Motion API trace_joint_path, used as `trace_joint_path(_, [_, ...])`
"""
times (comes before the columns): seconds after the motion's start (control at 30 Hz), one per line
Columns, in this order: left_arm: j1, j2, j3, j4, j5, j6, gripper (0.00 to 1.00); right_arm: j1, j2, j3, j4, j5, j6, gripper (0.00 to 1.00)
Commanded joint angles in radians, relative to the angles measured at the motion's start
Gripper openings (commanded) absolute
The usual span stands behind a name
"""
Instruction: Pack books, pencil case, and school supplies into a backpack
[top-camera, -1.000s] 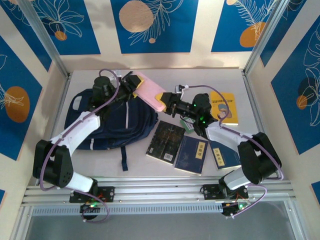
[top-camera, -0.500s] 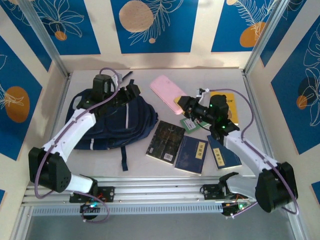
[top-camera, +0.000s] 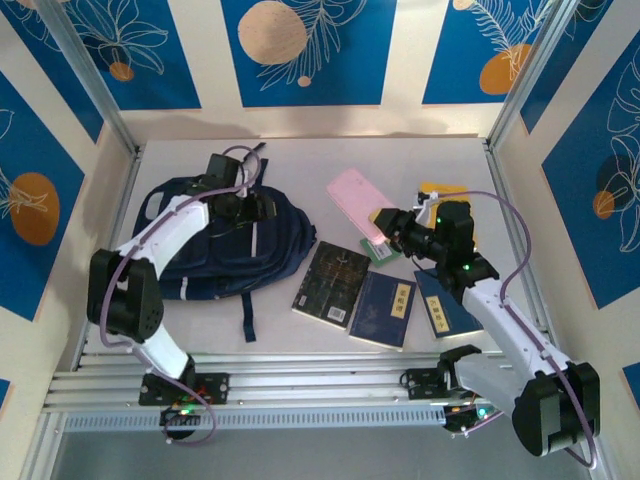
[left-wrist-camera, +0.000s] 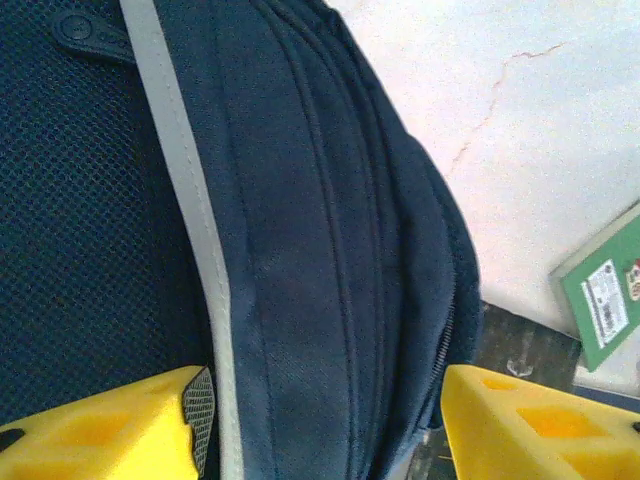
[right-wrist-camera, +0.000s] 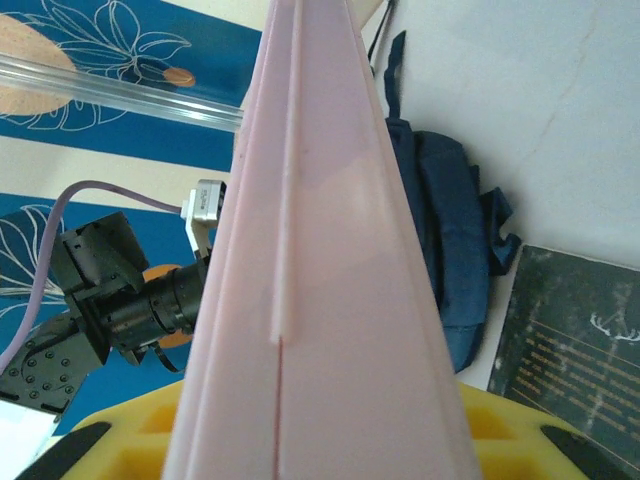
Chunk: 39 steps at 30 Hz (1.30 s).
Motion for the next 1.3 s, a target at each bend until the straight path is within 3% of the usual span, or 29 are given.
trace_joint_path(0.0, [0.014, 0.034, 0.032, -0.001, 0.01, 0.021, 0.6, -0.007, -0.035, -0.01, 0.012, -0.029, -0.031, 0.3])
trace_joint_path(0.3, [0.012, 0.129, 0.033, 0.075, 0.101, -0.024, 0.42, -0.03, -0.038, -0.021, 0.02, -0.056, -0.031, 0.3])
trace_joint_path(0.57, [0.013, 0.162, 0.119, -0.039, 0.081, 0.085, 0.0, -0.035, -0.06, -0.027, 0.013, -0.061, -0.03, 0.3])
trace_joint_path(0.77, [0.014, 0.064, 0.266, -0.204, 0.053, 0.207, 0.0, -0.002, -0.039, 0.059, -0.124, -0.021, -0.132, 0.3])
trace_joint_path(1.1, [0.015, -0.085, 0.426, -0.382, 0.186, 0.292, 0.0, 0.038, 0.016, 0.175, -0.342, 0.037, -0.266, 0.29])
trace_joint_path(1.27, [0.017, -0.163, 0.428, -0.359, 0.238, 0.322, 0.0, 0.058, 0.061, 0.175, -0.309, -0.099, -0.274, 0.3])
